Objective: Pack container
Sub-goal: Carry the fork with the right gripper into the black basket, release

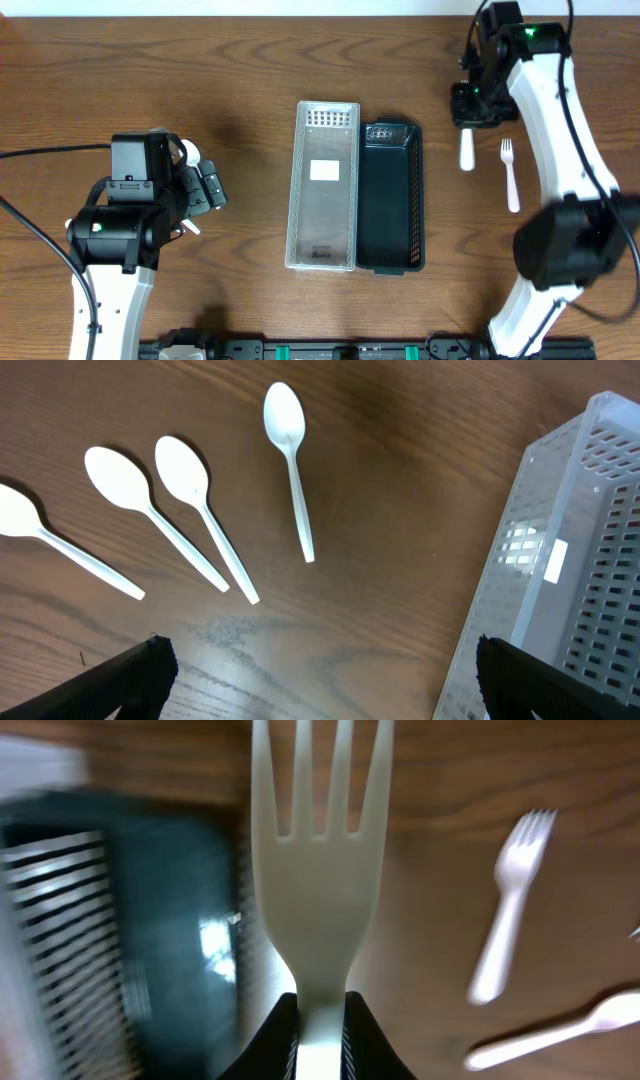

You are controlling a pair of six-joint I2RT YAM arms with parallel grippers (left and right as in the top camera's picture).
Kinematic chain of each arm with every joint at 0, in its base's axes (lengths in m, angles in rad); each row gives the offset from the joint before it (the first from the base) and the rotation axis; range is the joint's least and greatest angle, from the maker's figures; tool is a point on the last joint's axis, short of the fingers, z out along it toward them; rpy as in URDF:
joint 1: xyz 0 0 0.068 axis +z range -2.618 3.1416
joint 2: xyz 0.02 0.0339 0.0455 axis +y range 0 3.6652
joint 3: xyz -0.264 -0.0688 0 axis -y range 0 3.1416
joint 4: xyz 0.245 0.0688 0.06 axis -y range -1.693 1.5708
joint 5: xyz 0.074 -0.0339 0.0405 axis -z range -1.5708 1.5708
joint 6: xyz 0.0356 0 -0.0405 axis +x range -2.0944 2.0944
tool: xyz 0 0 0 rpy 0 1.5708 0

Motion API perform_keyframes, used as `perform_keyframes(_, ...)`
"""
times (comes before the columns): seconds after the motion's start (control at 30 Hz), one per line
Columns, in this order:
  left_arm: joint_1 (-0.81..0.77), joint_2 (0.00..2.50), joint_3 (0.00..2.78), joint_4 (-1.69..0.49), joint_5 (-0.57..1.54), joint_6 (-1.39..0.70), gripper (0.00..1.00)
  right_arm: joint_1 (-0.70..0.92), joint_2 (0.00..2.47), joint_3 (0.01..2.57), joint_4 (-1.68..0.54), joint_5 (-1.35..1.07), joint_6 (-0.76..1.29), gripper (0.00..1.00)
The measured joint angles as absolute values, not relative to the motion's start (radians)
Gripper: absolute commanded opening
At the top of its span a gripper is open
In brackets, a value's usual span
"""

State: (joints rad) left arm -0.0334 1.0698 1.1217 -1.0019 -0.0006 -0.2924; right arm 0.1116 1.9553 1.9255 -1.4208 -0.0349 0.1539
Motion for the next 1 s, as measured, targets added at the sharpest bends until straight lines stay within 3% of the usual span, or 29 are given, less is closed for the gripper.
perform_keyframes(0.2,-0.033,1.07,1.122,-1.024,-0.001,-0.292,0.98,0.26,1.818,1.931,-1.477,-0.111,0.358,0.01)
perform_keyframes(0.47,-0.033,1.07,1.122,-1.04,-0.001,-0.292,0.98,0.458,1.809,1.848,-1.408,-0.067,0.515,0.01)
perform_keyframes(0.87,-0.033,1.07,1.122,-1.04,-0.001,-0.292,0.98,0.493,1.834,1.423,-1.145,-0.049,0.57,0.01)
perform_keyframes(1.0,-0.033,1.07,1.122,-1.04,-0.001,-0.292,0.98,0.493,1.834,1.362,-1.101,-0.048,0.57,0.1)
